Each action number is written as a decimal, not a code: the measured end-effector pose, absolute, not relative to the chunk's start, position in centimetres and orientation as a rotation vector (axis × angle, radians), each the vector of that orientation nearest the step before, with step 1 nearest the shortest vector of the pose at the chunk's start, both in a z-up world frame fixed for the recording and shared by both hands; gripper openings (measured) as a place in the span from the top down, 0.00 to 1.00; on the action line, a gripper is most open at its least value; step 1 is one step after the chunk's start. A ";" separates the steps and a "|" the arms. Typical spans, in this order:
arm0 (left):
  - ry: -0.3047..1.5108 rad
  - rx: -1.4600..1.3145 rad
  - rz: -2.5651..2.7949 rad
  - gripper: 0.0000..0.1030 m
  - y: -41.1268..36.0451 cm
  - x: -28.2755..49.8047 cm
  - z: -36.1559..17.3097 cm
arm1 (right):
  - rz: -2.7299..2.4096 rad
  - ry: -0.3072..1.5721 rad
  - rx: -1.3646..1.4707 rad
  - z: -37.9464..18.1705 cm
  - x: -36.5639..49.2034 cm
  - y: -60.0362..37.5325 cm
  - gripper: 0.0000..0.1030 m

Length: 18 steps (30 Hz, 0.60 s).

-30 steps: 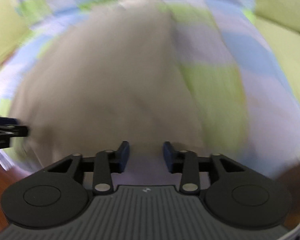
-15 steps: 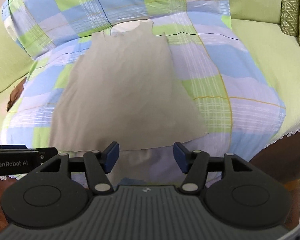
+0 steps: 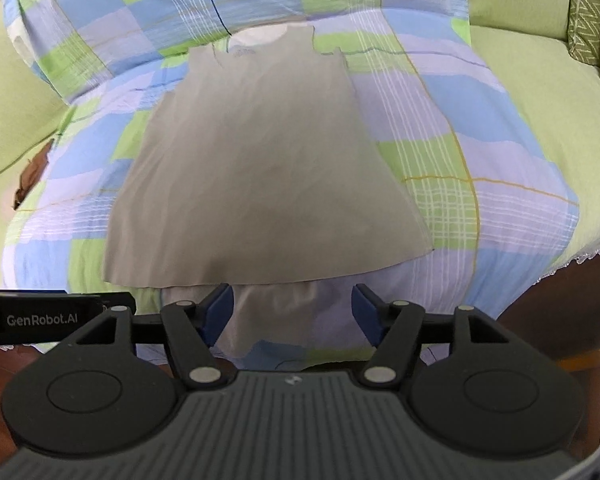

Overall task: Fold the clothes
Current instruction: 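Pull both grippers back from the flat shirt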

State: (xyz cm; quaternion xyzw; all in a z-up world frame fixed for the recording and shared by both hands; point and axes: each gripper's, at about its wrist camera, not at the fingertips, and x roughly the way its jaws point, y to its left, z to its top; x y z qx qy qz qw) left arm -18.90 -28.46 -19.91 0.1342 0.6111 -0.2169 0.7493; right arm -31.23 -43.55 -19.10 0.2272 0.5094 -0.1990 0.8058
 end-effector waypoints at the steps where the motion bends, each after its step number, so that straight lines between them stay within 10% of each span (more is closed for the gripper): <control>1: 1.345 0.295 -0.467 0.28 -28.6 -18.7 -20.3 | -0.424 1.098 0.490 -19.5 -31.0 -43.8 0.40; 18: 1.349 0.280 -0.453 0.28 -31.0 -18.4 -18.8 | -0.416 1.173 0.418 -20.0 -28.4 -47.9 0.39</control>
